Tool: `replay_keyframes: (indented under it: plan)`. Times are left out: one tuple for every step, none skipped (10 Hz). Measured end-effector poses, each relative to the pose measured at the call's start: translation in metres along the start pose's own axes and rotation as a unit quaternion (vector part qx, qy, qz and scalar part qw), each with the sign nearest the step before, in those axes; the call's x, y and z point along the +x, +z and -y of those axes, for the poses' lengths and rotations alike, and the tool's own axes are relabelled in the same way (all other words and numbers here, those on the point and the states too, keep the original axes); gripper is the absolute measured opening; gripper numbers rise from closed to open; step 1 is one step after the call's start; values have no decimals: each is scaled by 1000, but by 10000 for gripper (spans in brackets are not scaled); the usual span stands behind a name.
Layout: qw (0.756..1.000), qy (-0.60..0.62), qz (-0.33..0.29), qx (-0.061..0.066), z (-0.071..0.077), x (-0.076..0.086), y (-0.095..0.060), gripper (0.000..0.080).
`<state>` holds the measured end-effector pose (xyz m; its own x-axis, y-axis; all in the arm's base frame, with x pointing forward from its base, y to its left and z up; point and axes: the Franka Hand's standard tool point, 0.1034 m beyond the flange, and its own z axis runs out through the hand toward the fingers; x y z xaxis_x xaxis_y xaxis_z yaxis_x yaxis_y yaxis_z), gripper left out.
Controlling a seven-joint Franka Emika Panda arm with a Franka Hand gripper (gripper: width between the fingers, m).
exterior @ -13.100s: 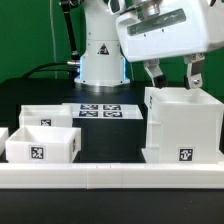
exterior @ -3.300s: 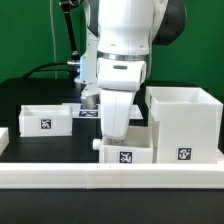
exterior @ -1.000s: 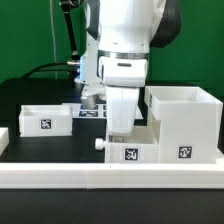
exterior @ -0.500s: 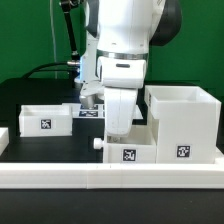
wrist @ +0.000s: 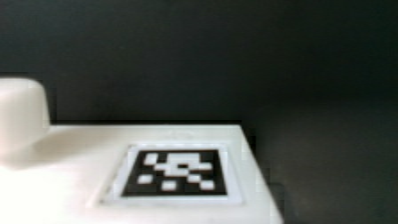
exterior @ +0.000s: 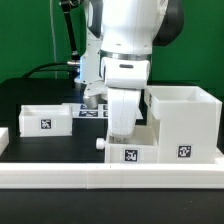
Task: Assemble drawer
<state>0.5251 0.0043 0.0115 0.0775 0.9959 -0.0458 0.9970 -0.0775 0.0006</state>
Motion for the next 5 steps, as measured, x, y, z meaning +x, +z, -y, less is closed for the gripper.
replay_keyframes:
  plan:
    - [1000,-2,1,-1,0,-1,0,42]
    - [1000,-1,1,-1,-1,-2,0,42]
    - [1000,0,1,-1,-1,-2,0,42]
    - [1000,0,1,-1,-1,-3,0,42]
    - [1000,-14,1,-3,0,-4,0,42]
